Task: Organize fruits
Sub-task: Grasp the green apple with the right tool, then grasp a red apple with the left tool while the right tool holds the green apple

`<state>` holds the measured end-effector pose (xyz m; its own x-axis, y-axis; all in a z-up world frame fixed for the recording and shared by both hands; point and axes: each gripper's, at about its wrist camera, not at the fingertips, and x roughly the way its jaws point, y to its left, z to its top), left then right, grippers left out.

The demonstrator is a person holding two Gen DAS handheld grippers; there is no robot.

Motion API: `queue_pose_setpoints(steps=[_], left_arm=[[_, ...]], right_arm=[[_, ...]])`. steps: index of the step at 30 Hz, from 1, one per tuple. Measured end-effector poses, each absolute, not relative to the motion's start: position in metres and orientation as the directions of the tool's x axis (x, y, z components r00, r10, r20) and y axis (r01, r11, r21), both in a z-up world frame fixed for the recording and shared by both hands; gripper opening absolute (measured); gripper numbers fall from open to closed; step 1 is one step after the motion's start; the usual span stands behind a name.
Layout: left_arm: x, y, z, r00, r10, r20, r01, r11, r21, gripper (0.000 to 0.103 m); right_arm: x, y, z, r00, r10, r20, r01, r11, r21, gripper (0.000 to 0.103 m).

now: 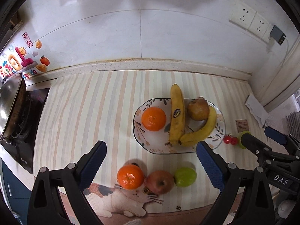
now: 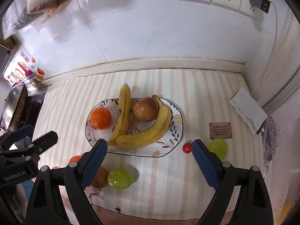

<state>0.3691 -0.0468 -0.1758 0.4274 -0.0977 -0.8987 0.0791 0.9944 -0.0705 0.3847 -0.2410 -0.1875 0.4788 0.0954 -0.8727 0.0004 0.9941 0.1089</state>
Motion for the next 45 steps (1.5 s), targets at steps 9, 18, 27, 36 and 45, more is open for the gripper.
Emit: queue_pose_setpoints(steps=[9,18,27,36,45], left_arm=[[0.347,-0.027,-0.173,0.440,-0.044,-0.897,0.032,0.999,-0.034,0.098],[0.334,0.008,-0.252,0.245,0.021,-0.969,-0.067,0.998,0.005,0.098],[0.321,0.011,-0.287,0.154,-0.061,-0.986,-0.111,0.991,-0.079,0.098],[0.334,-0.033,-0.302,0.118,-0.103,-0.988,0.027,0.995,-0.100,0.098],[0.362,-0.105,-0.327,0.079,-0.086,-0.993,0.246,0.967,-0.064,0.092]], right_arm=[[0.362,-0.229,-0.218,0.348,0.278,-0.895,-0.033,0.958,0.284,0.094],[0.377,-0.221,-0.353,0.093,0.507,-0.857,0.211,0.831,0.515,0.074],[0.385,-0.212,-0.397,0.087,0.522,-0.849,0.288,0.802,0.523,0.061],[0.364,-0.225,-0.373,0.097,0.340,-0.935,0.106,0.931,0.350,0.061],[0.343,-0.243,-0.369,0.125,0.272,-0.954,0.029,0.960,0.278,0.061]])
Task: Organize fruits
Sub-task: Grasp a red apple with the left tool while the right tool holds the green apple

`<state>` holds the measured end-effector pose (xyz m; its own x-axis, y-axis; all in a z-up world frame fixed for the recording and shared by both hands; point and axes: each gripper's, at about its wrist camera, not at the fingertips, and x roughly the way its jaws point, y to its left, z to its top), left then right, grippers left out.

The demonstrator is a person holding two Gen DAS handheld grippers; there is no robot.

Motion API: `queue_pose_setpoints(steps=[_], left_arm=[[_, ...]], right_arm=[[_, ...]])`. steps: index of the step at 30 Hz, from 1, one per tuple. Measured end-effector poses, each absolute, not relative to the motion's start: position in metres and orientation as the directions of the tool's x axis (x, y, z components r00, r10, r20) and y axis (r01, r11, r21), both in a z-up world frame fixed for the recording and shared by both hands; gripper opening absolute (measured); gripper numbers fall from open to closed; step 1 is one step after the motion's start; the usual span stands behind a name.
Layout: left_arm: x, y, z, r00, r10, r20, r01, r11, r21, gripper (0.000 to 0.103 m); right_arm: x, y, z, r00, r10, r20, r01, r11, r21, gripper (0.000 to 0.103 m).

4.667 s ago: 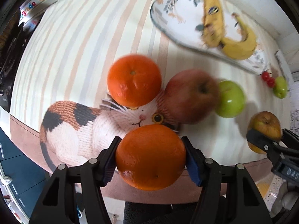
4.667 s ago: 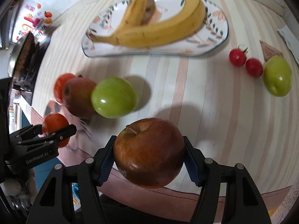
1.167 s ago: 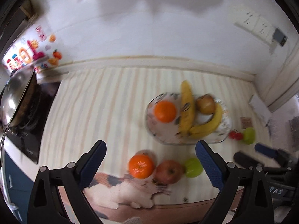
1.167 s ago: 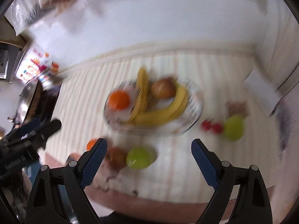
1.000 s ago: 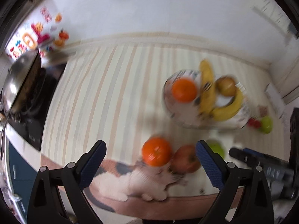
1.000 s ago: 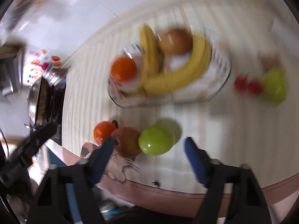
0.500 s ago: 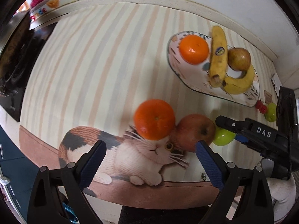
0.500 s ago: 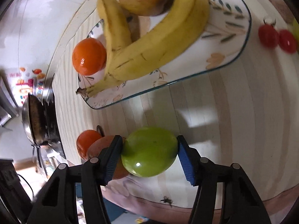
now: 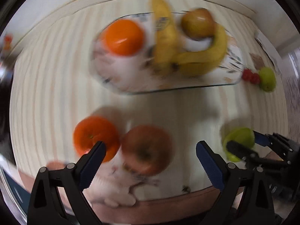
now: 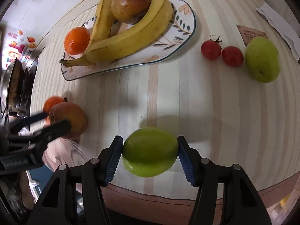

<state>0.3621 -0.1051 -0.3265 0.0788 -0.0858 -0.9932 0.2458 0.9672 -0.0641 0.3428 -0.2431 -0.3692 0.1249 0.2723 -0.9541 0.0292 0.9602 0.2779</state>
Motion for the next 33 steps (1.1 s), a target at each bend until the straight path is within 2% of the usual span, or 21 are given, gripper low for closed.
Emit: queue_pose_setpoints(steps=[4,8,13,17,23,29,33], left_arm=[[0.366,-0.129,-0.333,0.085,-0.020,-0.996,0.316,0.949,0.008,0.083],[0.365,-0.136,-0.339,0.122,0.050,-0.991,0.362,0.928,0.091,0.049],[0.364,-0.131,-0.342,0.128,0.021,-0.992,0.351,0.934,0.065,0.049],[0.368,-0.120,-0.354,0.073,-0.009,-0.997,0.311,0.950,0.014,0.056],[0.366,-0.112,-0.353,0.077,-0.029,-0.997,0.283,0.959,-0.006,0.053],[0.337,-0.109,-0.337,0.065,-0.048,-0.997,0.285,0.958,-0.028,0.050],[0.340,-0.100,-0.346,0.029,-0.079,-0.996,0.259,0.964,-0.069,0.053]], right_arm=[[0.338,-0.240,-0.368,0.139,0.265,-0.954,0.033,0.962,0.272,0.061],[0.330,-0.249,-0.365,0.141,0.282,-0.949,0.027,0.957,0.288,0.062],[0.328,-0.249,-0.366,0.137,0.296,-0.945,0.016,0.953,0.301,0.062],[0.332,-0.255,-0.373,0.099,0.326,-0.940,0.036,0.943,0.331,0.062],[0.332,-0.251,-0.376,0.102,0.311,-0.945,0.013,0.949,0.314,0.061],[0.324,-0.232,-0.369,0.091,0.200,-0.976,-0.114,0.975,0.190,0.061],[0.324,-0.230,-0.372,0.074,0.215,-0.974,-0.124,0.971,0.205,0.061]])
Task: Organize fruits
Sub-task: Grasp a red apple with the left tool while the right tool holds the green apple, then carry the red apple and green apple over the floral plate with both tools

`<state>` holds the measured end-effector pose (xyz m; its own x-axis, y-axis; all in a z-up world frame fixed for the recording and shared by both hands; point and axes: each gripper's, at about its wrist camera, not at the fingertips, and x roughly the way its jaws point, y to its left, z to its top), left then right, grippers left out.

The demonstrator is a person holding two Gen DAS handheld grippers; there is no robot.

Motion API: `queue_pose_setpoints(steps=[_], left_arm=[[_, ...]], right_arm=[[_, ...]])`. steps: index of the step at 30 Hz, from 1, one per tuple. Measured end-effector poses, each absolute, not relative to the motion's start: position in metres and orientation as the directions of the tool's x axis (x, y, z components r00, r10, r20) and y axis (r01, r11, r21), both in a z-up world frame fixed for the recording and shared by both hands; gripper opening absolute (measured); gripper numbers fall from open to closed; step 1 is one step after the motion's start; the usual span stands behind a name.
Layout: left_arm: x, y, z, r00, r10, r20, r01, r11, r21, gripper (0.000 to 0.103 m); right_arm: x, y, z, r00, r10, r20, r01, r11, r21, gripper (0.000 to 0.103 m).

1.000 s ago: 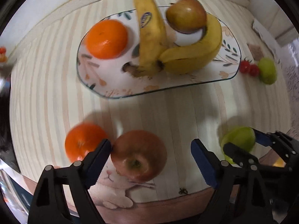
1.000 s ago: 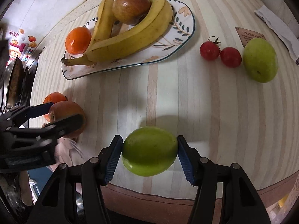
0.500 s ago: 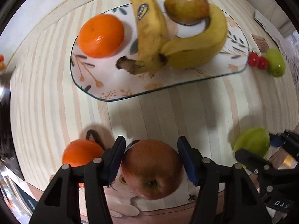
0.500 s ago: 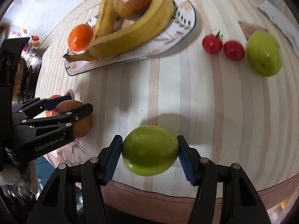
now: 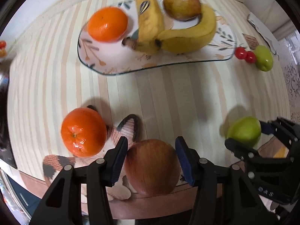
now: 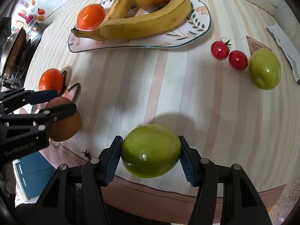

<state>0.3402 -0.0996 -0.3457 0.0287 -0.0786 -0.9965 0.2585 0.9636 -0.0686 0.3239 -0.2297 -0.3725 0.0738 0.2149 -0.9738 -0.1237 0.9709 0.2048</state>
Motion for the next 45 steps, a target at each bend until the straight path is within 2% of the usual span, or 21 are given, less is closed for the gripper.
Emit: queue_pose_setpoints(steps=[8,14,16,18,21,28,33,37,45], left_arm=[[0.374,-0.081,-0.372,-0.074,-0.161,-0.984,0.174,0.970,-0.172,0.053],[0.400,-0.056,-0.368,-0.126,-0.306,-0.944,0.073,0.946,-0.316,0.053],[0.405,-0.054,-0.364,-0.128,-0.299,-0.946,0.084,0.947,-0.310,0.054],[0.400,-0.057,-0.361,-0.130,-0.280,-0.951,0.119,0.948,-0.295,0.060],[0.389,-0.070,-0.360,-0.139,-0.219,-0.966,0.178,0.954,-0.242,0.063],[0.384,-0.110,-0.378,-0.158,-0.095,-0.983,0.272,0.953,-0.136,0.065],[0.383,-0.122,-0.387,-0.120,-0.112,-0.986,0.230,0.963,-0.137,0.063],[0.373,-0.124,-0.380,-0.053,-0.074,-0.996,0.256,0.963,-0.085,0.063],[0.347,-0.127,-0.344,0.030,-0.110,-0.993,0.225,0.969,-0.101,0.063]], right_arm=[[0.327,-0.237,-0.376,0.065,0.260,-0.963,-0.069,0.964,0.255,0.061],[0.328,-0.248,-0.381,0.051,0.306,-0.951,-0.015,0.952,0.306,0.061],[0.328,-0.251,-0.382,0.049,0.324,-0.945,0.008,0.946,0.325,0.061],[0.329,-0.254,-0.383,0.050,0.335,-0.941,0.016,0.942,0.336,0.061],[0.328,-0.255,-0.382,0.052,0.336,-0.940,0.018,0.941,0.338,0.061],[0.326,-0.257,-0.382,0.049,0.341,-0.939,0.017,0.939,0.342,0.062],[0.321,-0.250,-0.379,0.067,0.309,-0.949,-0.030,0.951,0.308,0.061],[0.314,-0.241,-0.375,0.092,0.267,-0.959,-0.080,0.962,0.260,0.061],[0.316,-0.244,-0.364,0.125,0.277,-0.953,-0.083,0.960,0.268,0.061]])
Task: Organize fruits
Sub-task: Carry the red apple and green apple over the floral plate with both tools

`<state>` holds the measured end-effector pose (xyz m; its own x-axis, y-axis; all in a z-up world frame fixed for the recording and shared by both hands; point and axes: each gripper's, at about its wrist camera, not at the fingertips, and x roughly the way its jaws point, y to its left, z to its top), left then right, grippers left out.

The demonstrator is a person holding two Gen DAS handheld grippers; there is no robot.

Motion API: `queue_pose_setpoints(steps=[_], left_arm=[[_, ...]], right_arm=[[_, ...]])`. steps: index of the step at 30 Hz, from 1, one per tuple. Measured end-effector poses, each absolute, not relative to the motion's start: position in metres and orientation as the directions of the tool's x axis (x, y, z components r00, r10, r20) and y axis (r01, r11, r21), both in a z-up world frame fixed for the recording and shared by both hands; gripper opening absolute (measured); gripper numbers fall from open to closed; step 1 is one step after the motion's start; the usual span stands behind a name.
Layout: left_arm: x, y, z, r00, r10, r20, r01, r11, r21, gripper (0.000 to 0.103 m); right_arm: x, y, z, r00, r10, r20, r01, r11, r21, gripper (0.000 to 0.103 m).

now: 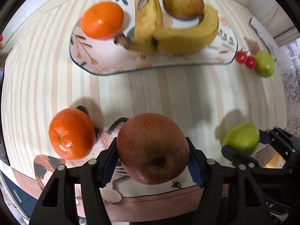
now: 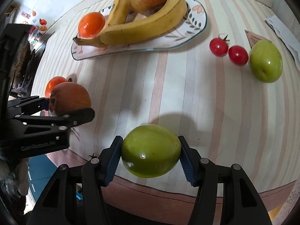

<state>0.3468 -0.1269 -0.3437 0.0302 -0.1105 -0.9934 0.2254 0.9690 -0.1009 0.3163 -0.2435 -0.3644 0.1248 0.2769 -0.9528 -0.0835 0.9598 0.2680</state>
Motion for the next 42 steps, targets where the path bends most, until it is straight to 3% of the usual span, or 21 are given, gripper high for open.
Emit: queue_pose_setpoints(steps=[13,24,31,42], left_arm=[[0.403,-0.054,-0.260,0.198,-0.217,-0.956,0.079,0.975,-0.206,0.063],[0.474,-0.029,-0.303,0.096,-0.206,-0.974,-0.041,0.977,-0.210,0.063],[0.474,-0.034,-0.322,0.063,-0.202,-0.977,-0.036,0.978,-0.204,0.063],[0.464,-0.035,-0.336,0.015,-0.219,-0.976,-0.065,0.973,-0.220,0.064]], right_arm=[[0.390,-0.248,-0.299,0.264,0.360,-0.895,-0.074,0.933,0.353,0.061],[0.474,-0.202,-0.284,0.312,0.317,-0.896,-0.140,0.948,0.287,0.061],[0.474,-0.179,-0.290,0.401,0.229,-0.887,-0.280,0.953,0.120,0.061],[0.464,-0.184,-0.319,0.442,0.247,-0.862,-0.341,0.935,0.094,0.061]])
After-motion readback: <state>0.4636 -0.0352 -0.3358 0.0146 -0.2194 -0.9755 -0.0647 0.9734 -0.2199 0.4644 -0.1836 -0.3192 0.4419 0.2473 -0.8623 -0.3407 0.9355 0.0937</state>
